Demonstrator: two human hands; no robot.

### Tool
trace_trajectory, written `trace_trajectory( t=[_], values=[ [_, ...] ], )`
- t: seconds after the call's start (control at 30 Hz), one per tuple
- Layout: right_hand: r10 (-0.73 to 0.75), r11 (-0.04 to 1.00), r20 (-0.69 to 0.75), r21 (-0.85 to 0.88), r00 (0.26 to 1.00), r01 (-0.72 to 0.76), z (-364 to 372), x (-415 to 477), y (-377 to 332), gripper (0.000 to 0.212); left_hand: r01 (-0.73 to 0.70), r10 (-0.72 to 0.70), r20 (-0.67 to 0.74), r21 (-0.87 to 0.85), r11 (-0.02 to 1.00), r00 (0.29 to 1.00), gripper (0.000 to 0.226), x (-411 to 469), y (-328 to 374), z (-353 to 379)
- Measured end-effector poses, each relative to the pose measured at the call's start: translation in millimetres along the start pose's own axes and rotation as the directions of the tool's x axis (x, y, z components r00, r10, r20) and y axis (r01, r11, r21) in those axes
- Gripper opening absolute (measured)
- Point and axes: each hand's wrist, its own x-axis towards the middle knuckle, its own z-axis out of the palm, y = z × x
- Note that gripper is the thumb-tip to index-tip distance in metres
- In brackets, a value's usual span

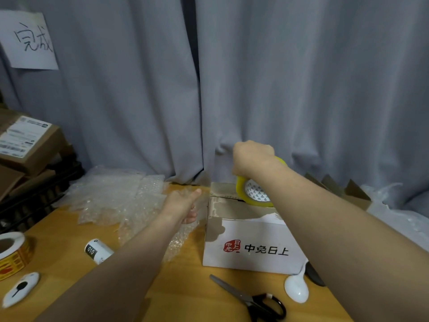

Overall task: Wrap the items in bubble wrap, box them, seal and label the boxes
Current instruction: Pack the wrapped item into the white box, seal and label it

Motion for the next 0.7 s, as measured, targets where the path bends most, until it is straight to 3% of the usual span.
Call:
trace_trajectory(
  t=[0.1, 0.3, 0.37, 0.47, 0.53, 0.63, 0.7],
  values=[
    [0.004, 1.0, 0.002, -0.013, 1.0, -0.004, 6, 3, -5, 0.032, 0.01, -0.009, -0.009, 0.04, 0.999, 1.0, 0.048, 2, -7, 0],
    [-0.021, 1.0, 0.012, -0.015, 1.0, 0.021, 7, 4, -3, 0.021, 0.019, -0.019, 0.0, 0.183, 0.983, 1.0, 0.058, 4, -20, 6],
    [-0.039, 0.999, -0.036, -0.014, 0.999, 0.039, 8, 1, 0, 0.009, 0.043, -0.053, 0.032, 0.259, 0.965, 0.998, 0.062, -1, -22, 11],
    [-0.039, 0.999, -0.192, 0.008, 0.981, 0.042, 12, -7, 10, 0.027, 0.05, -0.081, 0.057, 0.422, 0.905, 0.995, 0.06, -4, -17, 13],
    [0.012, 0.996, -0.279, 0.091, 0.96, 0.014, 19, -12, 22, 0.041, 0.01, -0.054, 0.059, 0.582, 0.813, 0.997, 0.059, -6, -6, 8],
    [0.132, 0.942, -0.296, 0.333, 0.946, -0.027, 33, -21, 41, 0.054, -0.073, 0.004, 0.094, 0.749, 0.659, 0.996, 0.069, -3, 3, -1],
    [0.145, 0.844, -0.288, 0.535, 0.947, 0.033, 43, -24, 51, 0.055, -0.179, 0.184, 0.068, 0.69, 0.701, 0.981, 0.066, 2, 7, -4]
  ],
)
